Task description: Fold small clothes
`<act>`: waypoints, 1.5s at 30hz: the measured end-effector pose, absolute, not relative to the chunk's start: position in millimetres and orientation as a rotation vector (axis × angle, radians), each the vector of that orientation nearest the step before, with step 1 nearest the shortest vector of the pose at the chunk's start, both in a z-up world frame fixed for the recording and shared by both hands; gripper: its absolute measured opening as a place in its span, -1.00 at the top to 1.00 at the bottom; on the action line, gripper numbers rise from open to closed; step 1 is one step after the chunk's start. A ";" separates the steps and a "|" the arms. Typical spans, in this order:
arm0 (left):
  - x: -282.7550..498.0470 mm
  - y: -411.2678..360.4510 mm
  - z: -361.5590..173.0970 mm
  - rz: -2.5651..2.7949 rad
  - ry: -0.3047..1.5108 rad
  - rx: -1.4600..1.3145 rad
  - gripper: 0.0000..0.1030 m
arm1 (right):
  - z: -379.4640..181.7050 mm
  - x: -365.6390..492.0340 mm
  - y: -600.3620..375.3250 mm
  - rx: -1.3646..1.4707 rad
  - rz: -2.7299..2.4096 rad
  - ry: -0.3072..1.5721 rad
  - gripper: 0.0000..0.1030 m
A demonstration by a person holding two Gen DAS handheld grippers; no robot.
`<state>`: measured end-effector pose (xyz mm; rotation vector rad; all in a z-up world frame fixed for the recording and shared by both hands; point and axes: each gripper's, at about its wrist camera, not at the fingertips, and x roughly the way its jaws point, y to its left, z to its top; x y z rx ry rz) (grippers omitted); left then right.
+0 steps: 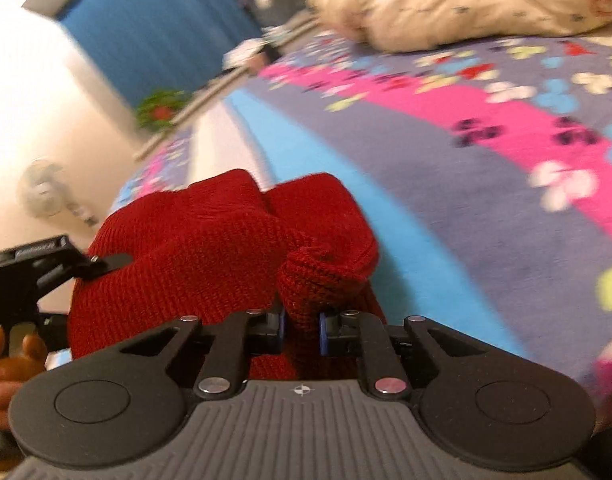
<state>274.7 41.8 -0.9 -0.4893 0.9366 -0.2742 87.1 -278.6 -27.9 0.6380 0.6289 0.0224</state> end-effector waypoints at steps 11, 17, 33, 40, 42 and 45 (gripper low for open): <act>253.9 185.6 -7.0 0.016 1.033 -0.514 -0.27 | -49.3 115.6 -217.4 0.650 0.336 0.811 0.67; 200.3 194.1 21.0 -0.106 0.922 -0.430 -0.28 | -50.8 108.6 -207.2 0.609 0.323 0.828 0.65; 157.7 156.5 -23.0 -0.178 1.018 -0.160 -0.33 | -8.5 86.6 -204.9 0.389 0.242 0.780 0.20; 167.8 178.4 -3.6 -0.084 0.926 -0.216 -0.33 | 22.3 119.6 -190.0 0.340 0.221 0.717 0.05; 171.2 183.5 -2.6 -0.057 0.914 -0.230 -0.33 | 21.4 145.1 -181.6 0.371 0.237 0.741 -0.15; 175.8 191.2 -5.6 -0.022 0.924 -0.259 -0.32 | 10.7 181.1 -170.4 0.429 0.208 0.770 -0.15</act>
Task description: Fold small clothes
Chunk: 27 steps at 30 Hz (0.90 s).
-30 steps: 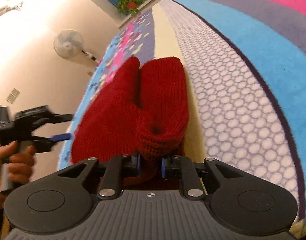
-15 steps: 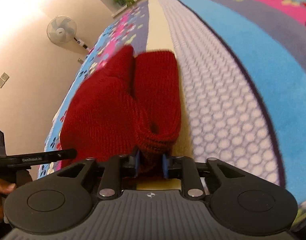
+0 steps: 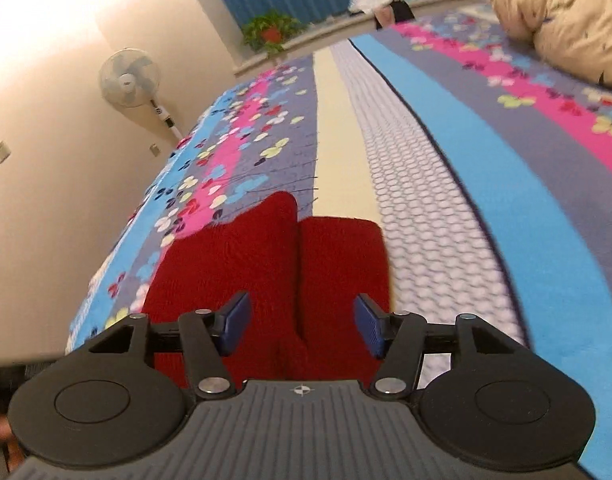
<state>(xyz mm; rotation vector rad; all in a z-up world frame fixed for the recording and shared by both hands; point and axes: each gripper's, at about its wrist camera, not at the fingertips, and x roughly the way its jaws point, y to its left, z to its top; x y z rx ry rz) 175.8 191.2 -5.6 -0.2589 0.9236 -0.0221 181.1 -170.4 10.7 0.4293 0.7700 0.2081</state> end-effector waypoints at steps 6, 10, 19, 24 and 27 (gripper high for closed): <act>177.9 204.7 -6.8 0.007 0.918 -0.301 -0.32 | -24.5 222.1 -146.4 0.481 0.228 0.893 -0.21; 180.4 207.1 -5.7 0.014 0.910 -0.314 -0.32 | -24.8 225.8 -132.4 0.444 0.311 0.877 0.26; 179.2 189.1 5.3 -0.046 0.829 -0.238 -0.32 | 34.3 182.8 -176.7 0.532 0.319 0.604 0.64; 174.9 161.9 9.3 -0.134 0.782 -0.155 -0.32 | -27.3 196.6 -183.4 0.419 0.220 0.823 0.62; 173.2 151.2 5.1 -0.163 0.788 -0.130 -0.32 | -32.6 194.1 -178.8 0.365 0.205 0.783 0.49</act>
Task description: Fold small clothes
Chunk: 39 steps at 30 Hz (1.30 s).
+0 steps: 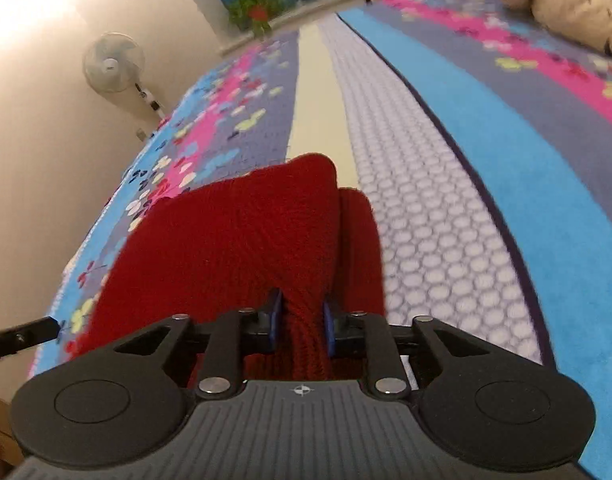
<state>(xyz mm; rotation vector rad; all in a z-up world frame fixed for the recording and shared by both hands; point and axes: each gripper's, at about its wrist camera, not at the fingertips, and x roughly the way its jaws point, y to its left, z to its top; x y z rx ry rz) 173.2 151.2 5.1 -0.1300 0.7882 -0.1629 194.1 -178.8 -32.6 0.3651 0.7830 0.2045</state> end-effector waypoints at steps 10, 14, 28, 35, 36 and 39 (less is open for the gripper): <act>191.2 146.4 -33.8 -0.178 0.945 -0.079 -0.51 | -40.4 179.8 -195.8 0.318 0.212 0.870 0.22; 180.8 144.6 -24.6 -0.167 0.900 -0.074 -0.36 | -23.5 169.9 -211.2 0.401 0.218 0.811 0.27; 144.1 148.4 -36.6 -0.260 1.013 -0.113 -0.36 | -31.2 132.4 -192.3 0.179 0.268 0.905 0.07; 138.3 158.9 -53.9 -0.222 1.061 -0.315 -0.28 | -61.1 137.7 -210.5 0.416 0.259 1.026 -0.26; 136.6 159.3 -55.2 -0.218 1.061 -0.343 -0.28 | -62.7 137.5 -211.3 0.430 0.267 1.028 -0.25; 133.7 156.9 -57.8 -0.200 1.049 -0.366 -0.28 | -64.6 136.4 -209.2 0.438 0.285 1.027 -0.18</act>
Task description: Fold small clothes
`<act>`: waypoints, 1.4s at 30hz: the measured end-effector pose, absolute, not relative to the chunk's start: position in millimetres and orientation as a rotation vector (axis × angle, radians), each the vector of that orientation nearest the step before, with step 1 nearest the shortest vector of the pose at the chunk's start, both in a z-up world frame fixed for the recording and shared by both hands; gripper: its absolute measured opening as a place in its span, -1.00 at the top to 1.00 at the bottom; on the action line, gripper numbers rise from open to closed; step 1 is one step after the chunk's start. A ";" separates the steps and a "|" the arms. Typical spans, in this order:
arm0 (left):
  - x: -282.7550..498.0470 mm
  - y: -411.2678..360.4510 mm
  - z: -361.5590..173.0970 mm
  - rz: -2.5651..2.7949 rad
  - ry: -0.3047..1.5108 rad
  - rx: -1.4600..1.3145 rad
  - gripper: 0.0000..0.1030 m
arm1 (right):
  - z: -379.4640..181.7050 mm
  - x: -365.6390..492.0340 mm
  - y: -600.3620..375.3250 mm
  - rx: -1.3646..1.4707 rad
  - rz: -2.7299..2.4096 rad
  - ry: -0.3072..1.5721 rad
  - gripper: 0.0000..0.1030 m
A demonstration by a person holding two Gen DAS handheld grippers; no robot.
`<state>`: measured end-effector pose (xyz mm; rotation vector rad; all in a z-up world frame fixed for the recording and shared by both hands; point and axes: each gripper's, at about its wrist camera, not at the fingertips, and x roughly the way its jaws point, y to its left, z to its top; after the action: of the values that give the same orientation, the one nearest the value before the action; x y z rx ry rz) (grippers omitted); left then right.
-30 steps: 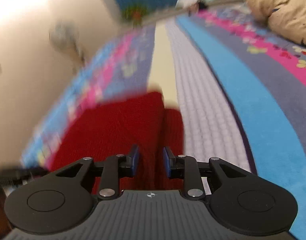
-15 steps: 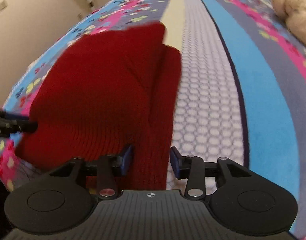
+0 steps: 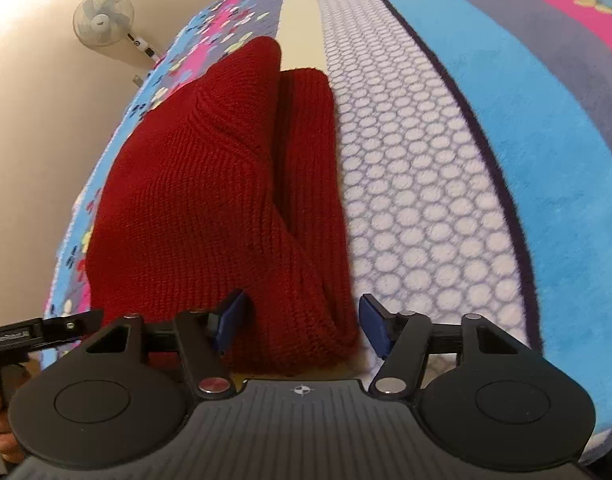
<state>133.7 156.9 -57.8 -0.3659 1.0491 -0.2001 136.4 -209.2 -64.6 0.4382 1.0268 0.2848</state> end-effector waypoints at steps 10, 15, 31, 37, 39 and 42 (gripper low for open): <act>138.9 154.6 -62.6 -0.226 1.050 -0.395 -0.14 | -70.1 140.1 -211.1 0.465 0.322 1.024 0.08; 131.9 151.9 -48.6 -0.284 1.007 -0.405 0.29 | -49.6 135.0 -222.5 0.491 0.309 0.924 0.68; 119.3 128.8 -48.5 -0.252 1.005 -0.122 -0.17 | -57.3 129.4 -223.4 0.369 0.258 1.002 -0.01; 87.5 114.3 -12.2 -0.186 0.851 0.035 -0.29 | -18.7 103.4 -227.0 0.292 0.194 0.869 -0.07; 65.7 105.5 3.6 -0.163 0.768 0.068 -0.63 | 2.4 84.2 -224.6 0.214 0.174 0.785 -0.37; 35.9 92.6 23.4 -0.163 0.695 0.063 -0.69 | 30.2 51.3 -221.6 0.133 0.157 0.651 -0.78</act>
<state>35.9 92.6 23.4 0.0626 0.6949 -0.1635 51.3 -221.6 30.2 0.1332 0.6510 0.1568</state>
